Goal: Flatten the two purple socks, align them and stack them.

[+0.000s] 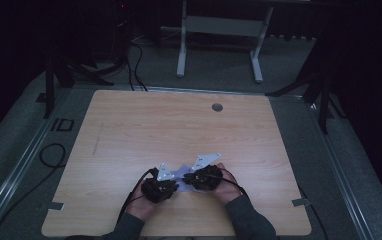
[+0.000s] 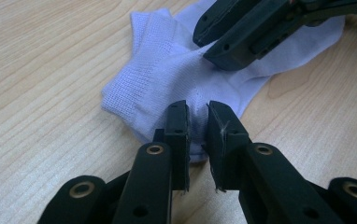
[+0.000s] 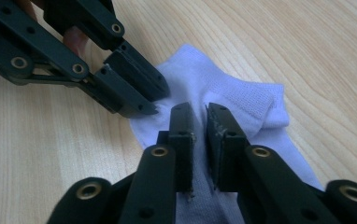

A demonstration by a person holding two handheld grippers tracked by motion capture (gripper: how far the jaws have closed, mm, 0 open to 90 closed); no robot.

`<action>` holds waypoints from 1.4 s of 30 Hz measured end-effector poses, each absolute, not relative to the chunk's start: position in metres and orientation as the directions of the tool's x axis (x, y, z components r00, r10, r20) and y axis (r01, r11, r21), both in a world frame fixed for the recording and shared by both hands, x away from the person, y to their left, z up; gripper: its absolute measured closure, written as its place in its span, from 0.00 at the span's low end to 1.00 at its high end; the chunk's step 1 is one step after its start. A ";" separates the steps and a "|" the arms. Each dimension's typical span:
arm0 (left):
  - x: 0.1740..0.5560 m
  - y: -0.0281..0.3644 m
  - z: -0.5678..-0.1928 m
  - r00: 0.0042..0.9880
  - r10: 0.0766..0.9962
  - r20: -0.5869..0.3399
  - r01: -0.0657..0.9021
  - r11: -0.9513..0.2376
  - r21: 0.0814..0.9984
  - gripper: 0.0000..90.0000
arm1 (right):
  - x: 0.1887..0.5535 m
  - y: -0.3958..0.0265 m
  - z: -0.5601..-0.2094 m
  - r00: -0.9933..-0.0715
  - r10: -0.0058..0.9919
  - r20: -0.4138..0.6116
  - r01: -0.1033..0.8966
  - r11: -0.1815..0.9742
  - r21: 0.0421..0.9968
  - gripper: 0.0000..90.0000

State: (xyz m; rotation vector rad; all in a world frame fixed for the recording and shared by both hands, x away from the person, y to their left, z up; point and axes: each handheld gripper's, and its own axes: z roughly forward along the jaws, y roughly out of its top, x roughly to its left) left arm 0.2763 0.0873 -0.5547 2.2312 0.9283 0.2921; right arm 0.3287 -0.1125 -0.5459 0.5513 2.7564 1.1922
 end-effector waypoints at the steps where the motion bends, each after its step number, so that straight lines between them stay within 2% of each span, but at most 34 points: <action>1: 0.276 0.087 -0.555 0.719 0.693 -0.054 0.537 -0.504 0.676 0.87 | 0.329 -0.112 -0.546 -0.931 0.360 0.061 0.291 0.631 0.719 0.88; 4: 0.276 0.088 -0.555 0.716 0.695 -0.061 0.540 -0.497 0.679 0.88 | 0.328 -0.118 -0.534 -0.925 0.375 0.053 0.286 0.600 0.747 0.81; 8: 0.277 0.088 -0.556 0.715 0.696 -0.065 0.542 -0.493 0.680 0.88 | 0.328 -0.131 -0.520 -0.909 0.415 0.039 0.291 0.565 0.772 0.79; 12: 0.277 0.089 -0.556 0.714 0.697 -0.069 0.546 -0.491 0.679 0.89 | 0.329 -0.165 -0.510 -0.847 0.529 0.047 0.367 0.520 0.772 0.78; 15: 0.277 0.089 -0.556 0.714 0.696 -0.070 0.546 -0.492 0.678 0.89 | 0.328 -0.169 -0.511 -0.839 0.542 0.043 0.377 0.522 0.766 0.78; 18: 0.277 0.089 -0.556 0.712 0.698 -0.075 0.549 -0.488 0.679 0.89 | 0.324 -0.185 -0.527 -0.803 0.596 0.012 0.426 0.559 0.711 0.77; 22: 0.277 0.089 -0.556 0.712 0.698 -0.079 0.550 -0.485 0.680 0.89 | 0.328 -0.191 -0.543 -0.784 0.619 0.055 0.487 0.558 0.672 0.74; 23: 0.277 0.089 -0.556 0.712 0.697 -0.080 0.550 -0.484 0.680 0.89 | 0.330 -0.192 -0.546 -0.785 0.616 0.071 0.498 0.558 0.664 0.75; 25: 0.277 0.089 -0.557 0.711 0.698 -0.084 0.552 -0.481 0.682 0.89 | 0.332 -0.192 -0.549 -0.788 0.610 0.087 0.503 0.555 0.663 0.87; 28: 0.277 0.090 -0.557 0.711 0.698 -0.087 0.553 -0.479 0.681 0.89 | 0.330 -0.191 -0.546 -0.790 0.610 0.059 0.487 0.567 0.664 0.97; 42: 0.278 0.092 -0.557 0.716 0.690 -0.101 0.557 -0.478 0.679 0.90 | 0.333 -0.205 -0.531 -0.760 0.650 0.019 0.469 0.528 0.708 0.98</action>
